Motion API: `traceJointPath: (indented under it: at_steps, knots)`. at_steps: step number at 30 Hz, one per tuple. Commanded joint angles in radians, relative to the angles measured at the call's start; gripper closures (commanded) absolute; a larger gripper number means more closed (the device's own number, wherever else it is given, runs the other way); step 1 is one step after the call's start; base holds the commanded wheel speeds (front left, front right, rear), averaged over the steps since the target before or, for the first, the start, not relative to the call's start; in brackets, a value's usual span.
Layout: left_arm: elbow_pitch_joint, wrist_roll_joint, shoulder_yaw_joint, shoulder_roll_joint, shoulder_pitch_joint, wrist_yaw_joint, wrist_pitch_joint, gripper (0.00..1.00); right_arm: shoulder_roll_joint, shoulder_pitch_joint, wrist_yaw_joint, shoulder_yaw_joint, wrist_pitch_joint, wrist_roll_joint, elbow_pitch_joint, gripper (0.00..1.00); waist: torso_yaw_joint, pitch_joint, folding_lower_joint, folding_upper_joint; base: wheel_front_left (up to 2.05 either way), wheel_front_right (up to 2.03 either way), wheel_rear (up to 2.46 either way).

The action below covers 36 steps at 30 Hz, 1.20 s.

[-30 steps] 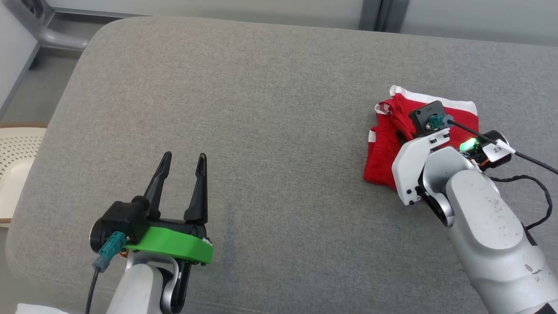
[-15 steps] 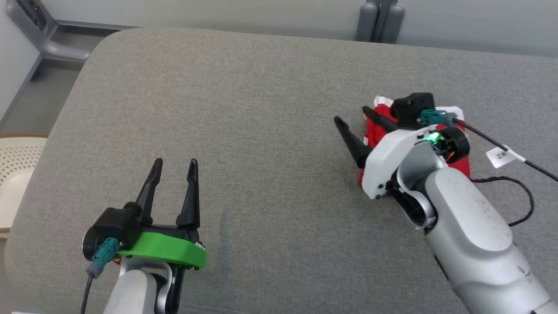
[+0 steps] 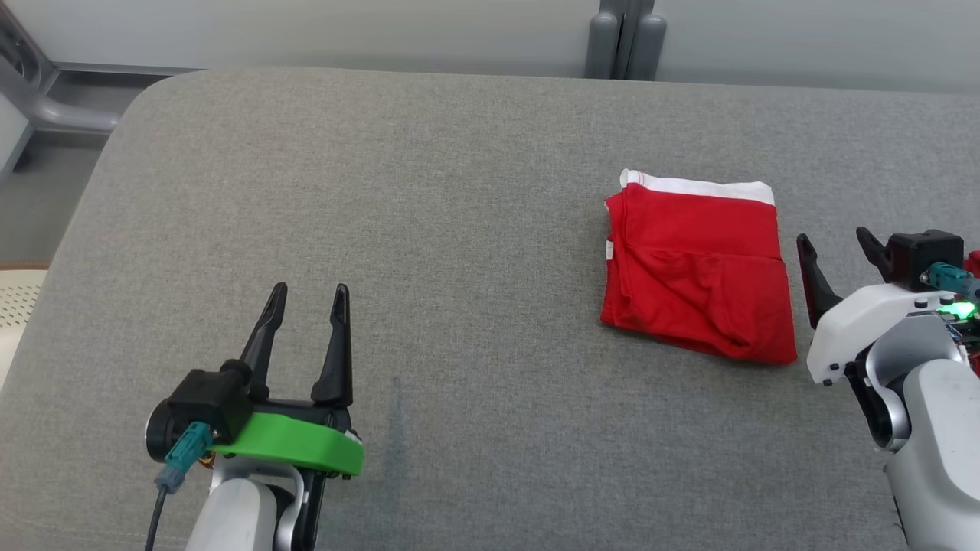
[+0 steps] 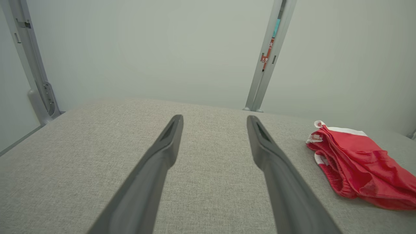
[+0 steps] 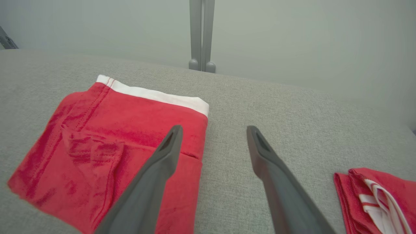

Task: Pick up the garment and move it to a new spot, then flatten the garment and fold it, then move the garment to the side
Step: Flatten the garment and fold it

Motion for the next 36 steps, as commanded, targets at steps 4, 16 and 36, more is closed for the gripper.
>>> traceJointPath:
  at_steps: [4,16,36]
  knots:
    - [-0.003,0.011,-0.002,0.004,-0.024,-0.003,-0.003,0.00,0.000,0.007,-0.001,-0.003,-0.014,-0.033,0.044,1.00,0.001,0.022,0.0000,-0.0001,0.00,0.00,0.00]
    - [0.001,0.015,0.007,0.011,-0.050,-0.003,-0.003,0.00,0.018,-0.050,-0.001,0.294,0.004,0.023,0.137,1.00,0.011,0.044,0.0000,-0.0001,0.00,0.00,0.00]
    - [0.015,0.025,0.086,0.010,0.003,-0.003,-0.003,0.00,0.104,0.020,-0.001,0.421,-0.208,0.143,-0.074,0.00,-0.067,-0.025,0.0000,-0.0001,0.00,0.00,0.00]
